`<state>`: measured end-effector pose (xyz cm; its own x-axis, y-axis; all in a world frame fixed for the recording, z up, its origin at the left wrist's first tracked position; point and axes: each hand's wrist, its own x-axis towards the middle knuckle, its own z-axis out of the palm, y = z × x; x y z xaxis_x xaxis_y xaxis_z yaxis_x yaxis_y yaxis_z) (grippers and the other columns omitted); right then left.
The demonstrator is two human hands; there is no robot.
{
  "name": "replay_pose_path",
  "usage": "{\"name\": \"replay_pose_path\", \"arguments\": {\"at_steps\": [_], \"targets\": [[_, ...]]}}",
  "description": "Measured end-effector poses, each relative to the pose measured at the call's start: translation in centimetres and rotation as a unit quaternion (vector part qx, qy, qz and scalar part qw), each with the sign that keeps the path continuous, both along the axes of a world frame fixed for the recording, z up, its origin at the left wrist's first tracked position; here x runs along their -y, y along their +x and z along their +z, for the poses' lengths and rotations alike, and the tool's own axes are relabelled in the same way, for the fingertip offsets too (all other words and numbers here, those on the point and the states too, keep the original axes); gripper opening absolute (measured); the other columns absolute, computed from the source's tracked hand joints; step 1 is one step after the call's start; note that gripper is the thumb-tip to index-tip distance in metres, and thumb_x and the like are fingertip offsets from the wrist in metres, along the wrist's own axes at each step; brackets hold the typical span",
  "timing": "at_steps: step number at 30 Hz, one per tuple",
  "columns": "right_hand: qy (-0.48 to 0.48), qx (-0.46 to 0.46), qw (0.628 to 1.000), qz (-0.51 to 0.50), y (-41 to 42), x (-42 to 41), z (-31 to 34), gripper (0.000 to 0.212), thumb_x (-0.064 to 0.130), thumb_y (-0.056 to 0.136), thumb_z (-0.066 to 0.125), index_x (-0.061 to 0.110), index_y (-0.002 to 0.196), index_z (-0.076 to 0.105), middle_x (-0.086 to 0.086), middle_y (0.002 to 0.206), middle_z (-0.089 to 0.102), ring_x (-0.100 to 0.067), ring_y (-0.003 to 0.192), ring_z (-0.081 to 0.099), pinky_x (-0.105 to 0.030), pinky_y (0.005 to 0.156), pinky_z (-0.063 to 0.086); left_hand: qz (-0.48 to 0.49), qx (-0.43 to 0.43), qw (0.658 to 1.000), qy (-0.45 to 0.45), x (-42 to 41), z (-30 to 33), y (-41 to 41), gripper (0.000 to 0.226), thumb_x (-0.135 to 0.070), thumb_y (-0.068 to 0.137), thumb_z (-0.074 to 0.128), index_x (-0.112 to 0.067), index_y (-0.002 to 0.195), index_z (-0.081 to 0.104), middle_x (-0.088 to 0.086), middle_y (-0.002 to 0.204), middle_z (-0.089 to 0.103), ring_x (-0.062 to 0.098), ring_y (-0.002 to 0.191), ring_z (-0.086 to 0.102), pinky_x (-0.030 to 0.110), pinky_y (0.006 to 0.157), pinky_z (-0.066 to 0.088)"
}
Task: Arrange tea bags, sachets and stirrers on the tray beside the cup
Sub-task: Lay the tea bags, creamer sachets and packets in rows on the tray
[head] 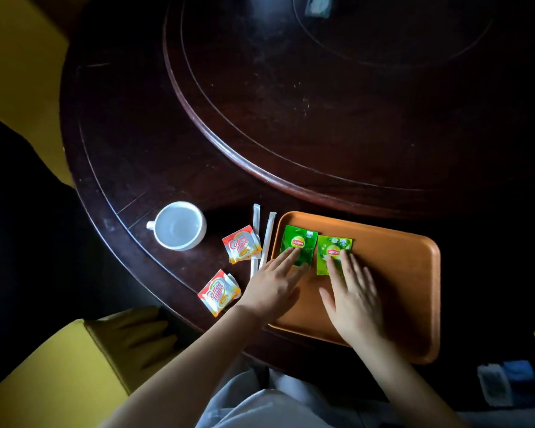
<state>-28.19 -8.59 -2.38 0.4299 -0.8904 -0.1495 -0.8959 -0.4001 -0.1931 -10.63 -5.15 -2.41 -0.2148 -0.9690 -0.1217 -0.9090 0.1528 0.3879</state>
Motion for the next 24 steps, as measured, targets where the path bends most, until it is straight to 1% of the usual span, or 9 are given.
{"name": "replay_pose_path", "arguments": {"at_steps": [3,5,8,10,12,17,19,22,24], "targets": [[0.004,0.001,1.0,-0.022,-0.1,0.7,-0.2,0.064,0.027,0.077,0.072,0.006,0.133,0.048,-0.024,0.139,0.047,-0.039,0.127,0.046,-0.054,0.103,0.037,0.007,0.002,1.0,-0.007,0.8,0.0,-0.1,0.047,-0.018,0.088,0.056,-0.01,0.133,0.047,0.021,0.149,0.033,0.034,0.139,0.029,0.047,0.108,0.036],[0.004,0.001,1.0,-0.03,0.0,1.3,-0.4,0.064,0.028,0.079,0.07,0.005,0.134,0.046,-0.025,0.14,0.044,-0.041,0.128,0.044,-0.055,0.104,0.035,0.007,0.017,1.0,-0.012,1.3,-0.1,-0.2,0.049,-0.017,0.087,0.057,-0.01,0.134,0.046,0.023,0.148,0.033,0.036,0.138,0.03,0.048,0.111,0.031],[0.022,-0.008,0.999,-0.036,0.2,1.9,-0.8,0.065,0.035,0.088,0.058,0.01,0.142,0.033,-0.021,0.15,0.029,-0.038,0.137,0.03,-0.05,0.111,0.025,0.011,0.022,1.0,-0.016,1.8,-0.2,-0.3,0.049,-0.017,0.088,0.057,-0.011,0.135,0.044,0.023,0.149,0.032,0.036,0.138,0.029,0.047,0.112,0.028],[0.036,-0.021,0.998,-0.04,0.2,2.2,-1.1,0.066,0.041,0.092,0.048,0.014,0.146,0.022,-0.017,0.155,0.019,-0.034,0.142,0.019,-0.046,0.115,0.019,0.01,0.016,1.0,-0.02,2.1,-0.2,-0.4,0.049,-0.016,0.087,0.058,-0.009,0.133,0.047,0.024,0.147,0.035,0.037,0.137,0.032,0.047,0.11,0.031],[0.039,-0.028,0.998,-0.04,0.2,2.4,-1.1,0.066,0.043,0.093,0.044,0.015,0.147,0.018,-0.016,0.156,0.015,-0.032,0.143,0.016,-0.045,0.115,0.017,0.01,0.014,1.0,-0.023,2.3,-0.2,-0.5,0.048,-0.015,0.085,0.06,-0.009,0.132,0.049,0.024,0.145,0.038,0.037,0.135,0.035,0.048,0.108,0.035],[0.047,-0.027,0.998,-0.044,0.3,2.5,-0.6,0.063,0.038,0.091,0.051,0.015,0.144,0.027,-0.017,0.154,0.023,-0.034,0.14,0.024,-0.051,0.112,0.021,0.016,0.019,1.0,-0.012,2.4,-0.4,-0.6,0.05,-0.02,0.088,0.057,-0.011,0.135,0.044,0.021,0.15,0.031,0.035,0.139,0.029,0.046,0.112,0.03],[0.035,-0.019,0.998,-0.049,0.3,2.5,-0.2,0.061,0.035,0.088,0.057,0.015,0.141,0.035,-0.019,0.15,0.03,-0.037,0.137,0.031,-0.055,0.11,0.025,0.016,0.024,1.0,-0.011,2.4,0.0,-0.7,0.053,-0.023,0.088,0.058,-0.013,0.137,0.042,0.02,0.151,0.029,0.033,0.14,0.027,0.045,0.112,0.029],[-0.019,0.028,0.998,-0.043,0.5,2.5,0.4,0.057,0.028,0.082,0.067,0.011,0.133,0.048,-0.023,0.141,0.044,-0.041,0.127,0.044,-0.057,0.104,0.033,0.039,-0.001,0.997,-0.062,1.2,1.2,-0.3,0.051,-0.021,0.081,0.066,-0.01,0.129,0.051,0.02,0.143,0.044,0.032,0.133,0.04,0.044,0.102,0.041],[-0.054,0.069,0.996,-0.004,1.2,2.5,0.9,0.055,0.023,0.08,0.069,0.009,0.13,0.052,-0.023,0.138,0.048,-0.039,0.126,0.047,-0.056,0.103,0.035,0.098,-0.039,0.989,-0.1,-0.9,1.7,0.7,0.045,-0.021,0.08,0.062,-0.01,0.124,0.054,0.015,0.137,0.052,0.029,0.128,0.046,0.039,0.099,0.044]]}}
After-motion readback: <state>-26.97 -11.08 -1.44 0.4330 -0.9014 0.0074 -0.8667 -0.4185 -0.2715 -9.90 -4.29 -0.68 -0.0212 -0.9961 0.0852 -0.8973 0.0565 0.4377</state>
